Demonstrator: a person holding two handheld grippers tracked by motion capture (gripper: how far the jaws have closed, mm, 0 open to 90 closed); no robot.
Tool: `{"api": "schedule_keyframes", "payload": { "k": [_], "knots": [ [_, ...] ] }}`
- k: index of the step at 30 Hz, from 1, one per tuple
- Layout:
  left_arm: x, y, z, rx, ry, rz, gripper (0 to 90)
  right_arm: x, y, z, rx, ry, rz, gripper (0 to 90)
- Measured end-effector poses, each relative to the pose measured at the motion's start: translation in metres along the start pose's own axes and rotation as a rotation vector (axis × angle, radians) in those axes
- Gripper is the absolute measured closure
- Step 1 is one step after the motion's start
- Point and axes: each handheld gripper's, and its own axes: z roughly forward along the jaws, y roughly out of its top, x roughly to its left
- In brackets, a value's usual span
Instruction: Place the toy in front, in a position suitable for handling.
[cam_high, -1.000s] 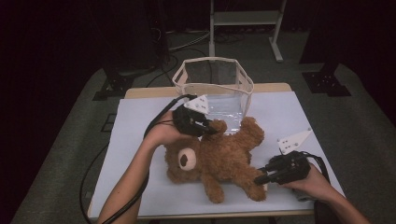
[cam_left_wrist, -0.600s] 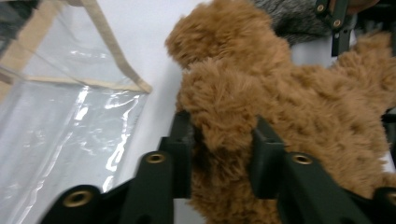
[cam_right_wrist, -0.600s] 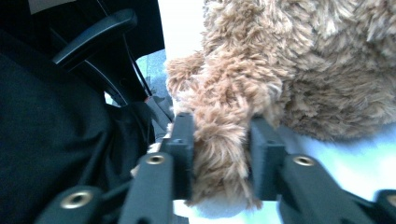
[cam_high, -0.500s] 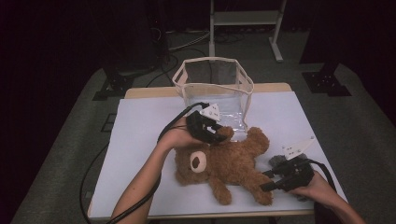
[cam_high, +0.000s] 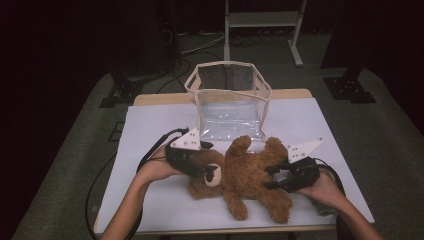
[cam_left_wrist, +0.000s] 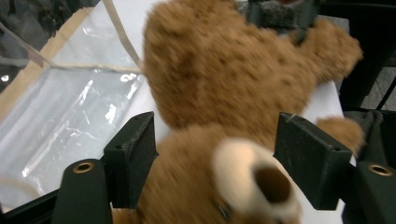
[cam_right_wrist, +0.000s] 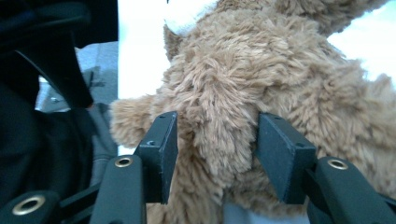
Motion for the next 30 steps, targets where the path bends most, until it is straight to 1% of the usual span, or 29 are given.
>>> {"api": "schedule_keyframes", "payload": {
  "k": [1,2,3,4,5,6,8,9,11,12,13,14,17,20,23,24,25,26,27,28,29,30],
  "knots": [
    [-0.003,-0.005,-0.002,-0.004,0.002,-0.002,28.3,0.0,0.0,0.0,0.0,0.0,0.0,47.7],
    [-0.006,-0.013,-0.003,-0.009,0.004,-0.007,25.8,-0.001,0.0,0.003,-0.01,-0.018,-0.011,47.6],
    [-0.008,-0.019,-0.003,-0.006,0.008,-0.013,25.8,-0.001,0.0,0.003,-0.01,-0.018,-0.011,47.6],
    [-0.01,-0.025,-0.002,-0.003,0.011,-0.025,23.8,-0.002,0.0,0.003,-0.012,-0.04,-0.022,46.6],
    [-0.012,-0.03,0.0,0.005,0.014,-0.032,23.8,-0.002,0.0,0.003,-0.012,-0.04,-0.022,46.6],
    [-0.013,-0.035,0.002,0.015,0.017,-0.036,21.8,-0.003,-0.001,0.004,-0.015,-0.049,-0.031,45.8],
    [-0.014,-0.044,0.009,0.017,0.028,-0.043,20.6,-0.003,-0.001,0.005,-0.013,-0.052,-0.038,45.5],
    [-0.014,-0.046,0.011,0.015,0.032,-0.043,19.0,-0.003,-0.001,0.006,-0.012,-0.059,-0.043,44.9],
    [-0.015,-0.047,0.014,0.0,0.05,-0.036,17.7,-0.004,-0.002,0.007,-0.017,-0.062,-0.046,43.4],
    [-0.014,-0.047,0.018,-0.013,0.058,-0.034,16.9,-0.005,-0.003,0.007,-0.018,-0.072,-0.048,42.3],
    [-0.014,-0.047,0.018,-0.013,0.058,-0.034,16.4,-0.005,-0.003,0.007,-0.018,-0.072,-0.048,42.3],
    [-0.013,-0.047,0.022,-0.018,0.062,-0.027,16.4,-0.006,-0.003,0.008,-0.02,-0.073,-0.048,42.1],
    [-0.012,-0.046,0.029,-0.013,0.081,0.0,15.5,-0.009,-0.004,0.009,-0.029,-0.068,-0.045,41.8],
    [-0.008,-0.047,0.035,-0.024,0.081,0.003,14.4,-0.012,-0.006,0.01,-0.04,-0.06,-0.031,40.2],
    [-0.006,-0.049,0.039,-0.031,0.077,-0.007,14.4,-0.013,-0.007,0.011,-0.044,-0.059,-0.031,39.6],
    [-0.005,-0.049,0.04,-0.032,0.074,-0.017,15.2,-0.013,-0.007,0.011,-0.044,-0.057,-0.027,39.4],
    [-0.005,-0.048,0.041,-0.027,0.073,-0.018,15.2,-0.013,-0.007,0.011,-0.044,-0.057,-0.027,39.4],
    [-0.005,-0.048,0.041,-0.019,0.072,-0.019,21.2,-0.013,-0.007,0.012,-0.045,-0.055,-0.028,39.2],
    [-0.005,-0.047,0.041,-0.012,0.068,-0.018,21.2,-0.013,-0.007,0.012,-0.045,-0.055,-0.028,39.2],
    [-0.005,-0.047,0.04,-0.006,0.065,-0.018,28.6,-0.014,-0.006,0.013,-0.046,-0.055,-0.026,39.1],
    [-0.005,-0.047,0.04,0.001,0.066,-0.013,28.6,-0.014,-0.006,0.013,-0.046,-0.055,-0.026,39.1],
    [-0.006,-0.047,0.04,0.008,0.065,-0.011,31.8,-0.014,-0.006,0.013,-0.046,-0.055,-0.023,39.2]
  ]
}}
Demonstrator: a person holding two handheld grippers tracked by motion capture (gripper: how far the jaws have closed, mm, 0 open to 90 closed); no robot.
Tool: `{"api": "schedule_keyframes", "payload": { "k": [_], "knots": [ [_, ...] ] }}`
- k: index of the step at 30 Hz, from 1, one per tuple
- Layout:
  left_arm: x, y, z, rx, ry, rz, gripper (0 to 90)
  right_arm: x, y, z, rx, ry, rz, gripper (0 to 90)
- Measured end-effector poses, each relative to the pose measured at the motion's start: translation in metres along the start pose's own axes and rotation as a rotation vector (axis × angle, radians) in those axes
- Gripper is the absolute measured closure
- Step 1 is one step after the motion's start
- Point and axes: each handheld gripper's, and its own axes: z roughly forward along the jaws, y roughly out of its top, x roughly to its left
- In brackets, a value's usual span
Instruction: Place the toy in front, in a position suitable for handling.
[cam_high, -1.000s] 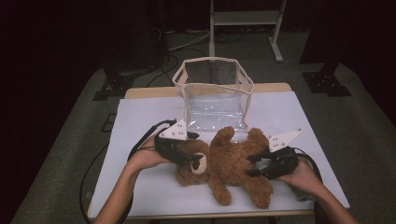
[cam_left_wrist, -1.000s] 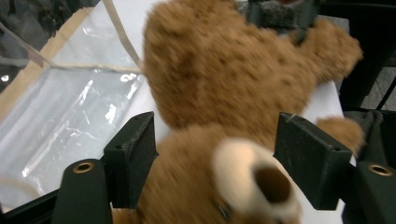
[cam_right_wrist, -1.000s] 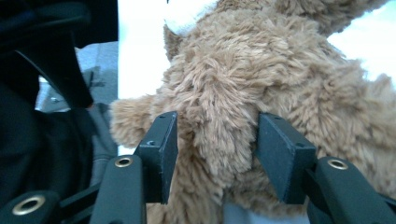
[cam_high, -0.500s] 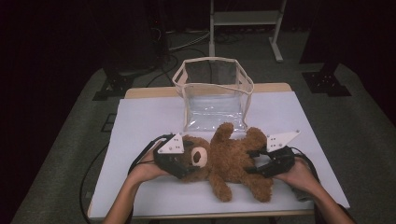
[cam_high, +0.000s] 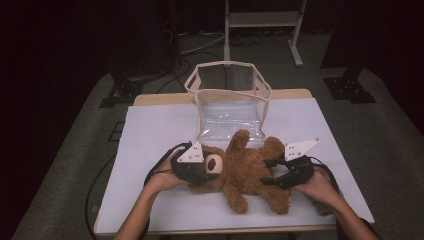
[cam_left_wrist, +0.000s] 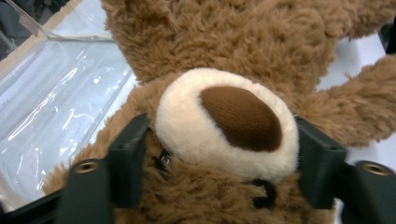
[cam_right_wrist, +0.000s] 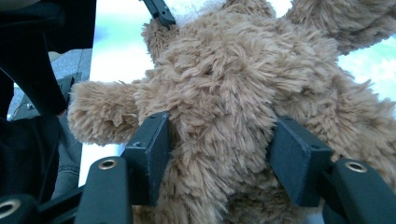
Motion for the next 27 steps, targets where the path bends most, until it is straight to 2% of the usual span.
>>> {"api": "schedule_keyframes", "payload": {
  "k": [2,6,10,15,17,19,21,22,23,24,25,26,27],
  "knots": [
    [0.0,0.001,-0.002,0.002,0.003,-0.002,36.5,0.0,0.001,0.0,0.002,0.002,0.004,39.8],
    [0.005,0.001,-0.008,-0.013,-0.019,-0.035,38.8,0.001,0.005,-0.001,-0.006,0.01,0.022,42.0],
    [0.007,0.003,-0.014,-0.009,-0.033,-0.045,39.0,0.001,0.009,-0.002,-0.014,0.032,0.031,44.0],
    [0.009,0.002,-0.026,-0.023,-0.068,-0.087,39.0,0.005,0.014,0.002,-0.01,0.06,0.03,43.9],
    [0.008,-0.001,-0.027,-0.003,-0.062,-0.079,38.7,0.007,0.015,0.005,-0.005,0.067,0.018,43.7],
    [0.005,-0.005,-0.026,-0.006,-0.052,-0.093,37.8,0.008,0.016,0.007,-0.002,0.065,0.018,42.1],
    [0.002,-0.008,-0.026,-0.016,-0.033,-0.101,36.5,0.007,0.016,0.004,-0.001,0.057,0.022,40.1],
    [0.001,-0.009,-0.026,-0.016,-0.027,-0.105,35.1,0.005,0.014,-0.004,-0.003,0.036,0.028,38.6],
    [0.0,-0.01,-0.026,-0.017,-0.017,-0.097,35.1,0.005,0.014,-0.004,-0.003,0.036,0.028,38.6],
    [-0.002,-0.009,-0.026,-0.015,-0.011,-0.092,34.0,0.001,0.009,-0.017,-0.002,0.001,0.047,37.2],
    [-0.003,-0.009,-0.027,-0.011,-0.003,-0.083,34.0,0.001,0.009,-0.017,-0.002,0.001,0.047,37.2],
    [-0.004,-0.008,-0.026,-0.011,0.004,-0.078,33.0,-0.004,0.001,-0.033,0.005,-0.043,0.077,37.1],
    [-0.006,-0.008,-0.026,-0.008,0.007,-0.075,33.0,-0.004,0.001,-0.033,0.005,-0.043,0.077,37.1]
  ]
}}
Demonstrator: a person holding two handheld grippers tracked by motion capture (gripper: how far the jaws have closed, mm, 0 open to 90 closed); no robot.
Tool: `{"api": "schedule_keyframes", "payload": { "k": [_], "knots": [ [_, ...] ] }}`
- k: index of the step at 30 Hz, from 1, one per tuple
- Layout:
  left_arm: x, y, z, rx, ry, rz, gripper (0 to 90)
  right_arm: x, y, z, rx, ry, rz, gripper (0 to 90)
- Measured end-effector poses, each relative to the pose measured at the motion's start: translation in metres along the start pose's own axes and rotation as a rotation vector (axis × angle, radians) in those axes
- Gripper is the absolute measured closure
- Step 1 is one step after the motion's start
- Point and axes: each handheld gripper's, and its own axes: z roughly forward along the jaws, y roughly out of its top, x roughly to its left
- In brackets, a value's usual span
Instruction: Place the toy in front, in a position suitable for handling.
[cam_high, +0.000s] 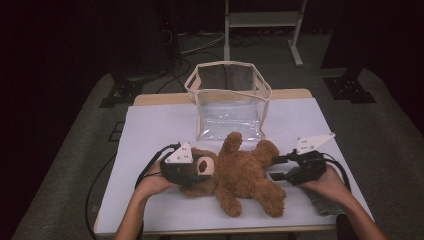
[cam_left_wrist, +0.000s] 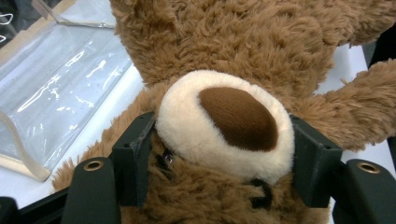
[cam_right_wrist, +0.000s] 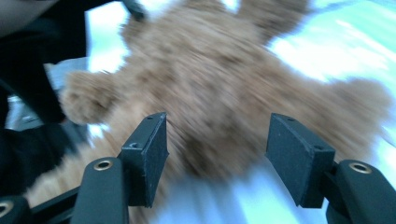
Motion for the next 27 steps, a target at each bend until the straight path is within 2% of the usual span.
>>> {"api": "schedule_keyframes", "payload": {
  "k": [1,2,3,4,5,6,9,14,17,19,20,21,25,27],
  "knots": [
    [0.0,0.0,0.0,0.0,0.002,0.001,32.5,-0.007,-0.01,-0.016,0.004,-0.052,0.033,37.3],
    [0.0,0.0,0.0,0.006,0.002,0.0,32.5,-0.007,-0.01,-0.016,0.004,-0.052,0.033,37.3],
    [0.0,0.0,0.0,0.01,0.003,-0.001,31.9,-0.013,-0.022,-0.029,0.008,-0.102,0.062,37.6],
    [0.0,0.001,0.0,0.013,0.004,0.001,31.9,-0.013,-0.022,-0.029,0.008,-0.102,0.062,37.6],
    [0.0,0.002,0.0,0.022,0.008,0.008,31.3,-0.019,-0.035,-0.039,0.017,-0.14,0.094,38.2],
    [-0.001,0.002,0.0,0.019,0.009,0.004,31.3,-0.019,-0.035,-0.039,0.017,-0.14,0.094,38.2],
    [-0.002,0.001,0.0,0.021,0.014,0.004,30.7,-0.026,-0.059,-0.047,0.048,-0.18,0.149,39.8],
    [-0.004,0.001,0.0,0.019,0.019,0.007,30.2,-0.029,-0.076,-0.047,0.098,-0.21,0.172,43.8],
    [-0.005,0.0,0.0,0.016,0.019,0.004,29.9,-0.033,-0.087,-0.043,0.143,-0.225,0.187,51.7],
    [-0.005,-0.001,0.001,0.011,0.02,-0.003,29.9,-0.034,-0.093,-0.037,0.174,-0.226,0.182,61.3],
    [-0.005,-0.001,0.001,0.009,0.02,-0.005,29.9,-0.034,-0.094,-0.036,0.17,-0.225,0.177,65.0],
    [-0.005,-0.001,0.001,0.009,0.02,-0.004,29.9,-0.034,-0.094,-0.035,0.179,-0.227,0.17,73.1],
    [-0.006,-0.001,0.001,0.009,0.022,-0.004,29.9,-0.035,-0.091,-0.035,0.198,-0.216,0.159,78.6],
    [-0.006,-0.002,0.001,0.007,0.022,-0.004,29.9,-0.036,-0.089,-0.036,0.19,-0.21,0.165,78.9]
  ]
}}
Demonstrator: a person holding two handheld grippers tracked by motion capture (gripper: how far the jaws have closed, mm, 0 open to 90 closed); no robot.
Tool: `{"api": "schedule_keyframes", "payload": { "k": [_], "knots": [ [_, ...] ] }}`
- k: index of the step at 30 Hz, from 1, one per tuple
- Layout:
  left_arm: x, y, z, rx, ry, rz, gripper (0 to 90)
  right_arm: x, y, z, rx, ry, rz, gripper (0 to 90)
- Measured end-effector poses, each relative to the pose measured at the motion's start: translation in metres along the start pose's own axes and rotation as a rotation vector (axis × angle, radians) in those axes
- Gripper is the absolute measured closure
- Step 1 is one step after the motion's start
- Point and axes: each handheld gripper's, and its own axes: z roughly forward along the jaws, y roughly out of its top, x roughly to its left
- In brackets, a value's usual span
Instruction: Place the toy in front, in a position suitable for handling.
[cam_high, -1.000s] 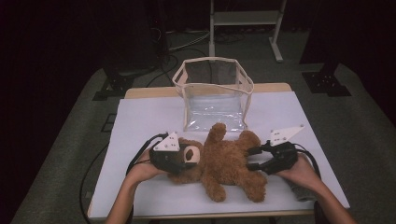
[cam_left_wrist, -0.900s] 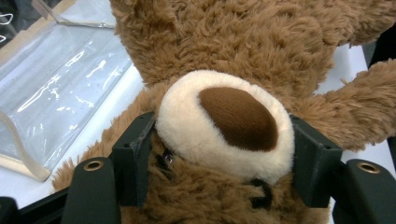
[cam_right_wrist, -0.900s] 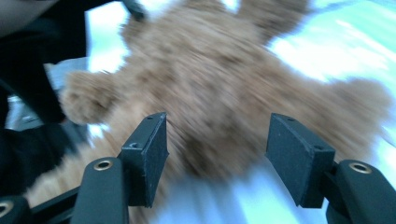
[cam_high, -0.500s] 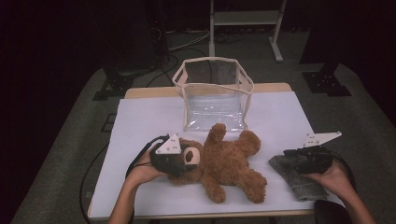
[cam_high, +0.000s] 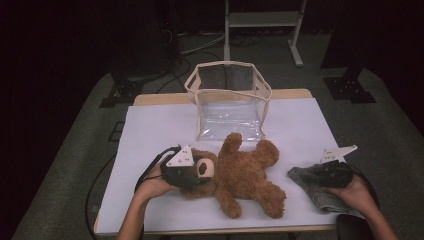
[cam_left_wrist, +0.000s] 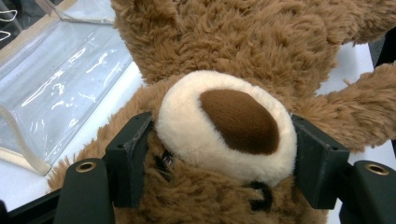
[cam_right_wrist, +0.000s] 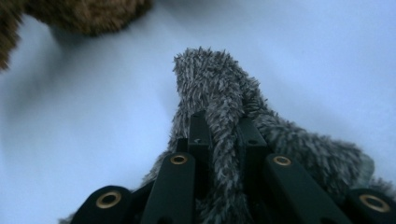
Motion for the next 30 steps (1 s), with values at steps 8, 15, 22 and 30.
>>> {"api": "schedule_keyframes", "payload": {
  "k": [8,15,22,30],
  "knots": [
    [0.002,0.0,0.001,-0.005,-0.003,-0.015,29.9,0.02,0.039,-0.018,-0.157,0.134,-0.039,79.0],
    [0.003,0.001,0.003,-0.004,0.001,-0.036,30.6,0.07,0.12,-0.017,-0.219,0.281,-0.24,78.9],
    [0.002,0.001,0.003,0.003,0.015,-0.047,31.4,0.118,0.167,0.031,-0.11,0.344,-0.415,79.0],
    [0.004,0.002,0.004,0.006,0.022,-0.068,31.9,0.113,0.149,0.044,-0.07,0.327,-0.394,79.7]
  ]
}}
